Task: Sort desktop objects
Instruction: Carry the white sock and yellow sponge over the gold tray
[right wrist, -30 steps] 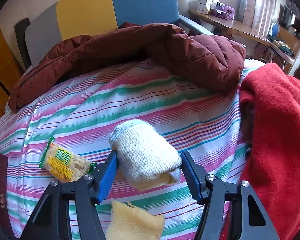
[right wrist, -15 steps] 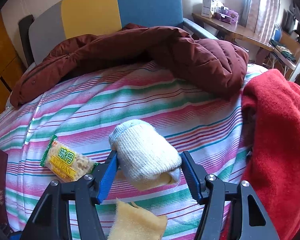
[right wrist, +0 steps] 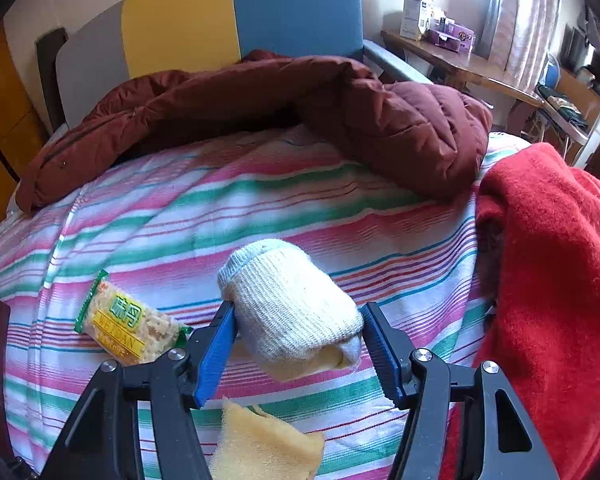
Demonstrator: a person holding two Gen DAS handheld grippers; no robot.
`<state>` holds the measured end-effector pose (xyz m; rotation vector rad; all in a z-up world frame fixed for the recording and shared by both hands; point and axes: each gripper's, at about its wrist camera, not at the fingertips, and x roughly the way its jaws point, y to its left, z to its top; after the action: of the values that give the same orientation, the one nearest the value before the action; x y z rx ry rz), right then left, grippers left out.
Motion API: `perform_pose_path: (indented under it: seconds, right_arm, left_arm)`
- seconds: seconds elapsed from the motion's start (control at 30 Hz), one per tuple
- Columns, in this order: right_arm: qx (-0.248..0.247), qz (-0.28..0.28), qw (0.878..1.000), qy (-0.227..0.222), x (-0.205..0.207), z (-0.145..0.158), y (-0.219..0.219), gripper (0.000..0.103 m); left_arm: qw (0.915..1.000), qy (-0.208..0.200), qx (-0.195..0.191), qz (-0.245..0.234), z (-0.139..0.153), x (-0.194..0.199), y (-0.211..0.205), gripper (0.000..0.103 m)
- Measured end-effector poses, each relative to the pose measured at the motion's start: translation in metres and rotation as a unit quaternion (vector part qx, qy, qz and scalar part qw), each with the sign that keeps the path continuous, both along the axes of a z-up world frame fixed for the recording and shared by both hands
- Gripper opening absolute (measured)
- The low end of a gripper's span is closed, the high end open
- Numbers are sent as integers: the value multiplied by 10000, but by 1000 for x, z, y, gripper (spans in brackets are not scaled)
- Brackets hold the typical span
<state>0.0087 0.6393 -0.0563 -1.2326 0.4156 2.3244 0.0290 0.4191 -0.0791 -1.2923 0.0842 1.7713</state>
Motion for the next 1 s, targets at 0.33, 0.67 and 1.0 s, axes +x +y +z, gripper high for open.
perform_pose_path:
  seconds: [0.33, 0.67, 1.0]
  right_arm:
    - [-212, 344, 9979, 501, 0, 14, -13, 64]
    - [-401, 840, 9934, 670, -6, 20, -45, 64]
    - [-701, 1100, 9889, 711, -10, 36, -97, 64]
  left_arm:
    - [9962, 779, -36, 393, 37, 0, -40, 53]
    - [9879, 1211, 67, 963, 78, -16, -111, 53]
    - [9719, 1492, 42, 1819, 96, -42, -196, 53]
